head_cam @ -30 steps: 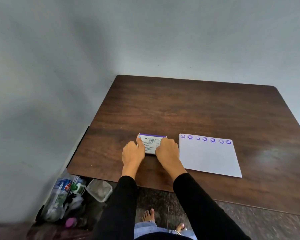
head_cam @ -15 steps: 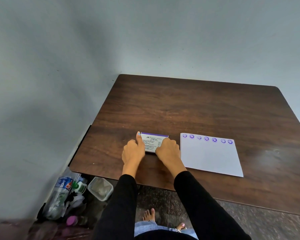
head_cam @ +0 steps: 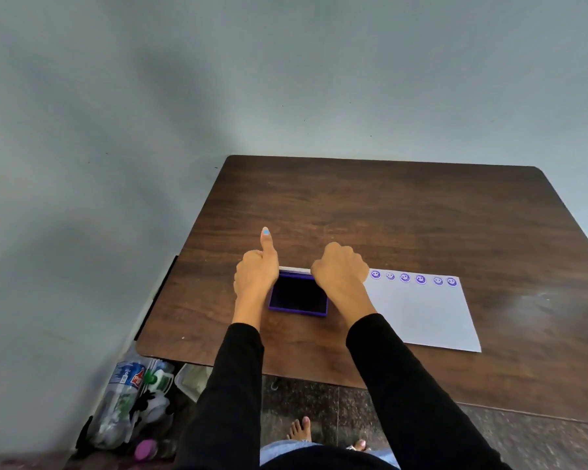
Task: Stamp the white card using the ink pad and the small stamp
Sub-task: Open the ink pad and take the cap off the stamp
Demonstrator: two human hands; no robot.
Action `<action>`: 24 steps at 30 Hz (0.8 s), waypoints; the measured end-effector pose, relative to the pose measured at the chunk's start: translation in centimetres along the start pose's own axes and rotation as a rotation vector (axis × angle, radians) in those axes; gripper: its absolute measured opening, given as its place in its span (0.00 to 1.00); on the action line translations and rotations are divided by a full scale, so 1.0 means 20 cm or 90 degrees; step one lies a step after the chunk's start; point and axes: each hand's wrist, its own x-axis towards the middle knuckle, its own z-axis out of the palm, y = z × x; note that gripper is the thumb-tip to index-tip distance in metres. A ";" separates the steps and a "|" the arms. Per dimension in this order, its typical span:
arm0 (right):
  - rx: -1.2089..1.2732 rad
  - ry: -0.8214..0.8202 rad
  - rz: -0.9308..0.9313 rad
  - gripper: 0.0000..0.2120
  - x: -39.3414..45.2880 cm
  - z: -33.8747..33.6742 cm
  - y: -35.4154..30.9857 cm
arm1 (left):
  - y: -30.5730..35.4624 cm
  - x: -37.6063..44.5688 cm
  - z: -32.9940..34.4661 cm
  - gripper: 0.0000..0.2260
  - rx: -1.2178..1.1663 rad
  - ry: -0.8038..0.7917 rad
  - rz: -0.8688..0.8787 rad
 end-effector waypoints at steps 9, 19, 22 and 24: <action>-0.014 0.021 0.018 0.08 0.17 -0.02 -0.02 | 0.10 0.14 0.05 0.28 -0.004 -0.020 -0.002; 0.077 -0.009 0.079 0.12 0.31 0.05 0.01 | 0.11 0.28 0.14 0.27 -0.049 -0.053 -0.064; 0.086 -0.021 0.097 0.12 0.34 0.07 0.01 | 0.10 0.30 0.16 0.28 -0.088 -0.080 -0.075; 0.089 -0.030 0.103 0.11 0.35 0.08 0.02 | 0.09 0.31 0.17 0.28 -0.112 -0.092 -0.085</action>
